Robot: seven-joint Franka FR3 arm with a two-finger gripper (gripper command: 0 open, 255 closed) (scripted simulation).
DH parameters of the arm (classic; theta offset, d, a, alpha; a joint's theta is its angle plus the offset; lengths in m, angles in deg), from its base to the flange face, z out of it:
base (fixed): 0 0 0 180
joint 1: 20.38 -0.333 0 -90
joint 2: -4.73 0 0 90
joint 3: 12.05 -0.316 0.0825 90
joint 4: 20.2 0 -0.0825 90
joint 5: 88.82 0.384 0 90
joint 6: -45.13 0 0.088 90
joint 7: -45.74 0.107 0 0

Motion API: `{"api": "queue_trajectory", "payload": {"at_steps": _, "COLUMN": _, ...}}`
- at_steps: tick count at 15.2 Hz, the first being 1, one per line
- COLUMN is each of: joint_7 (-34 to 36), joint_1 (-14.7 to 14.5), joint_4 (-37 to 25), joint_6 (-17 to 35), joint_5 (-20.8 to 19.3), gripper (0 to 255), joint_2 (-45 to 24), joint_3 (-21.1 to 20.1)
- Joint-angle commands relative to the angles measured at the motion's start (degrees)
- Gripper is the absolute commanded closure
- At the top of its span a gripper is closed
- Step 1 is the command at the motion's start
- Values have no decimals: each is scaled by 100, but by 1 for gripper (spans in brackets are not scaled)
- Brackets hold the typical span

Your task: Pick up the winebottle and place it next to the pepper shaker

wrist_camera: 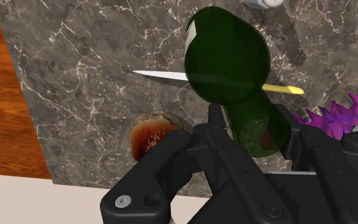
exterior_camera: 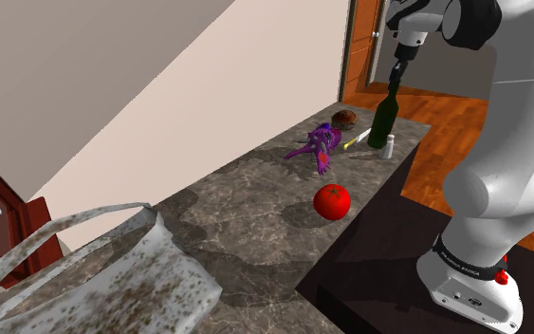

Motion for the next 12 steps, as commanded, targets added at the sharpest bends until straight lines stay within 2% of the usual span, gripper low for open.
{"api": "queue_trajectory", "payload": {"at_steps": 1, "joint_7": 0, "joint_1": 0, "joint_4": -1, "joint_6": 1, "joint_5": 0, "gripper": 255, "joint_2": 2, "joint_3": 0}}
{"api": "queue_trajectory", "payload": {"at_steps": 2, "joint_7": 0, "joint_1": 0, "joint_4": -2, "joint_6": 1, "joint_5": 0, "gripper": 0, "joint_2": 1, "joint_3": 0}}
{"api": "queue_trajectory", "payload": {"at_steps": 7, "joint_7": 0, "joint_1": 0, "joint_4": -2, "joint_6": 0, "joint_5": 0, "gripper": 0, "joint_2": 2, "joint_3": 0}}
{"api": "queue_trajectory", "payload": {"at_steps": 11, "joint_7": 56, "joint_1": 61, "joint_4": -581, "joint_6": -673, "joint_5": -60, "gripper": 0, "joint_2": 102, "joint_3": 44}}
{"api": "queue_trajectory", "payload": {"at_steps": 12, "joint_7": 56, "joint_1": 60, "joint_4": -581, "joint_6": -673, "joint_5": -60, "gripper": 0, "joint_2": 102, "joint_3": 45}}
